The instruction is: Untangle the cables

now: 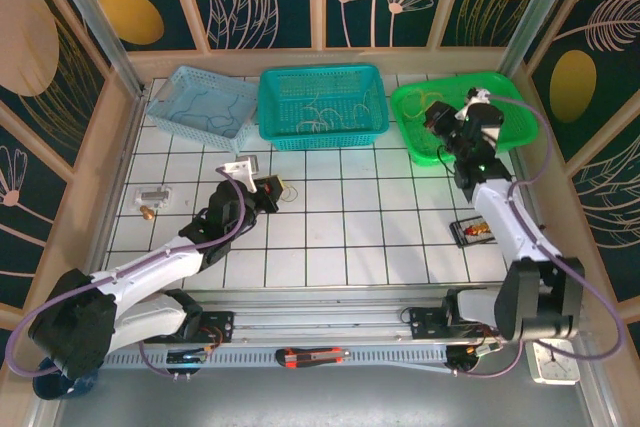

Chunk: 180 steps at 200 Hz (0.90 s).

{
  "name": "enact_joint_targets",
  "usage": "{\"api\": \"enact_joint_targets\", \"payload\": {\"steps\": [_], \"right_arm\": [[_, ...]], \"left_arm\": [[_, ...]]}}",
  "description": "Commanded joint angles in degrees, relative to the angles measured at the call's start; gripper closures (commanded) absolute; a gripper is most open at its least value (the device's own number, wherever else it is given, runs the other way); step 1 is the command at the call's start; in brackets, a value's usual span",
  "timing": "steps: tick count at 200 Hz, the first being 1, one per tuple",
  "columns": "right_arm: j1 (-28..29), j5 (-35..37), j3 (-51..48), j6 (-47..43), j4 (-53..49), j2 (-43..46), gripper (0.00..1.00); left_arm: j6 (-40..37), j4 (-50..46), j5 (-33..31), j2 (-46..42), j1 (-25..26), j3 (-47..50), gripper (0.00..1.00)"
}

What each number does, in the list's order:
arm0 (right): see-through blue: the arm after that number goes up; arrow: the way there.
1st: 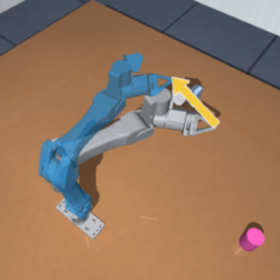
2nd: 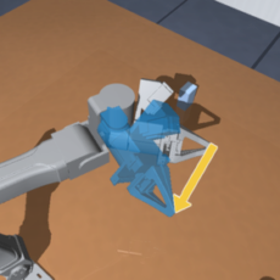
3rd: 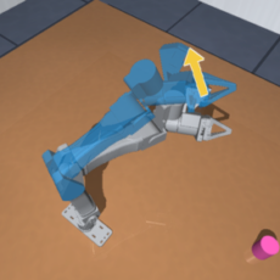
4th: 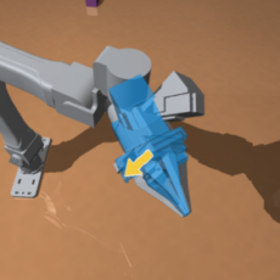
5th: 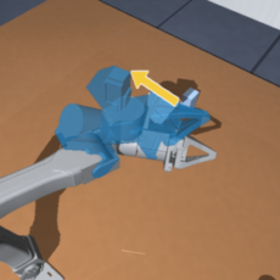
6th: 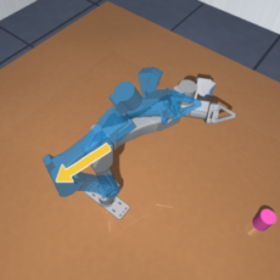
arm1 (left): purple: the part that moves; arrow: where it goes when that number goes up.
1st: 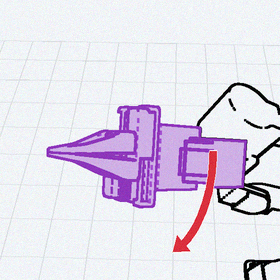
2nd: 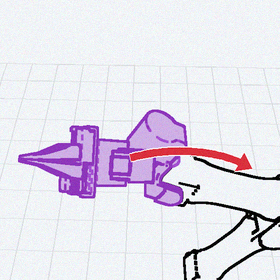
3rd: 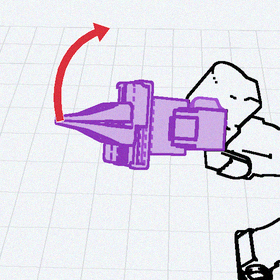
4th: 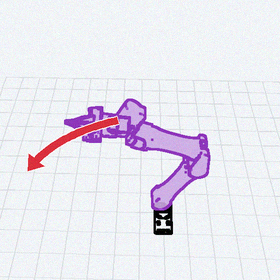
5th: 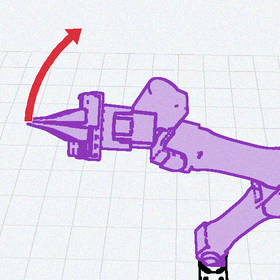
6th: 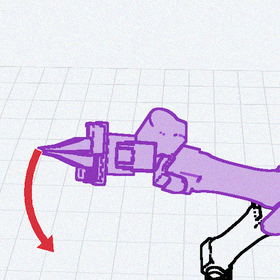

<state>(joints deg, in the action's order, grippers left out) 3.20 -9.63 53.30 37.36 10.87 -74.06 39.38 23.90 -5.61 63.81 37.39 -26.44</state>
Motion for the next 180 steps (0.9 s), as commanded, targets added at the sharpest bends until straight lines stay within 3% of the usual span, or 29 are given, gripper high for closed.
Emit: {"api": "enact_joint_targets", "payload": {"steps": [1,41,52,64,73,122,150,180], "right_arm": [[-2.4,8.3,5.0,-1.1,-1.9,-6.5,1.0],[-6.8,8.4,11.1,0.6,-4.1,-18.4,1.0],[-7.4,7.3,12.0,0.2,-4.3,-20.8,0.83],[-7.8,5.4,13.2,-0.6,-5.0,-23.0,0.53],[-7.9,4.0,13.8,-0.7,-5.9,-23.6,0.47],[-1.7,0.2,3.6,1.1,-0.2,-9.3,0.43],[7.5,-2.5,-4.1,2.1,3.1,0.0,0.43],[18.4,-9.5,-10.6,2.4,6.7,3.3,0.43]], "left_arm": [[1.2,3.1,1.9,0.8,-0.4,0.0,1.0],[2.2,4.8,3.3,2.0,-0.4,-0.1,1.0],[2.5,5.2,3.7,2.5,-0.4,-0.4,1.0],[2.6,5.5,4.0,3.0,-0.3,-0.7,1.0],[2.7,5.6,4.3,3.4,-0.3,-1.0,1.0],[3.4,7.4,5.2,5.2,-0.3,-2.0,1.0],[4.8,9.9,5.7,5.6,-0.4,-1.9,1.0],[6.1,12.7,5.8,5.4,-0.3,-1.8,1.0]]}}
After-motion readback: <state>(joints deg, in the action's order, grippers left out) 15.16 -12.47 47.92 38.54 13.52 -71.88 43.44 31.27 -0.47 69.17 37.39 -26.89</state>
